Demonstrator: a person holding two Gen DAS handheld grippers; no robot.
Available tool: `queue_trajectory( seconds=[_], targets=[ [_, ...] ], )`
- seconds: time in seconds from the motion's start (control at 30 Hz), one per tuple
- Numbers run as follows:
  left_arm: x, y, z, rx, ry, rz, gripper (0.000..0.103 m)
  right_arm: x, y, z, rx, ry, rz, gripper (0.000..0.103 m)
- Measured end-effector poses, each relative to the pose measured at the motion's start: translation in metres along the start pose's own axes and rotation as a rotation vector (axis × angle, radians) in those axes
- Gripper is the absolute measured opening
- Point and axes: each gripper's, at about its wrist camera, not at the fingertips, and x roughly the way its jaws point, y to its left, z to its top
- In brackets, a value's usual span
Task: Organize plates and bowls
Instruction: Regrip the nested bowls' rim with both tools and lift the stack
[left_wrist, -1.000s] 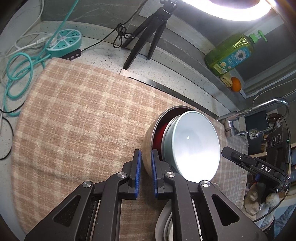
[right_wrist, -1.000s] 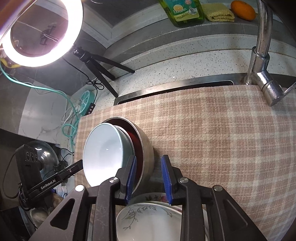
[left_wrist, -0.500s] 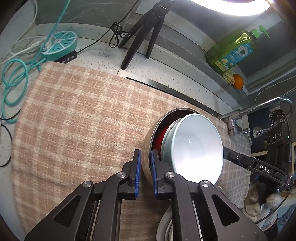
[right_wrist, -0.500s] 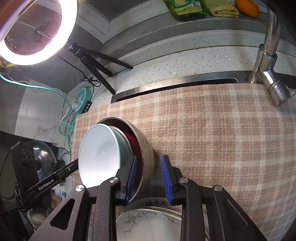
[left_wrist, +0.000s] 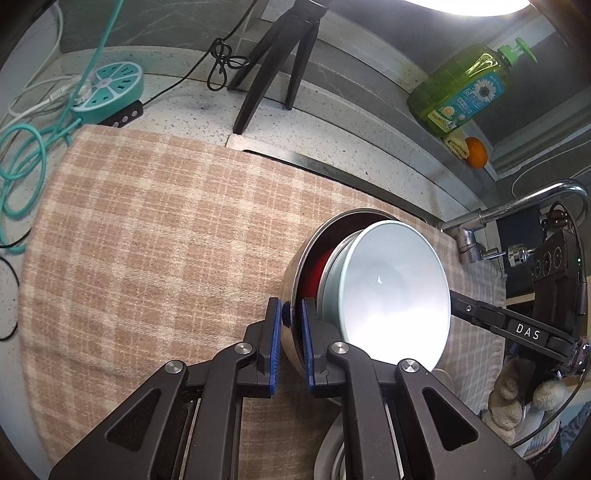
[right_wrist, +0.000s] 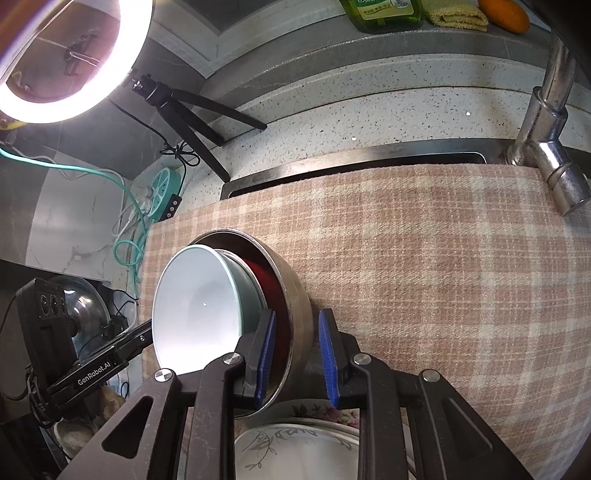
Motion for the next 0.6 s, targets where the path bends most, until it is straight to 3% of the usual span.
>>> queue_trajectory(
  seconds=[0.17, 0.23, 0.6],
  targets=[
    [0.0024, 0.0007, 0.0006, -0.007, 0.002, -0.001, 0.009, 0.001, 0.0024, 0.0016, -0.006, 0.006, -0.001, 0.018],
    [0.003, 0.0009, 0.0007, -0.008, 0.002, -0.003, 0.009, 0.0011, 0.0031, 0.0016, -0.008, 0.011, 0.008, 0.013],
    [0.0027, 0.0016, -0.0007, -0.02, -0.005, 0.0, 0.009, 0.0003, 0.0036, 0.0012, 0.001, 0.011, 0.012, 0.01]
  ],
)
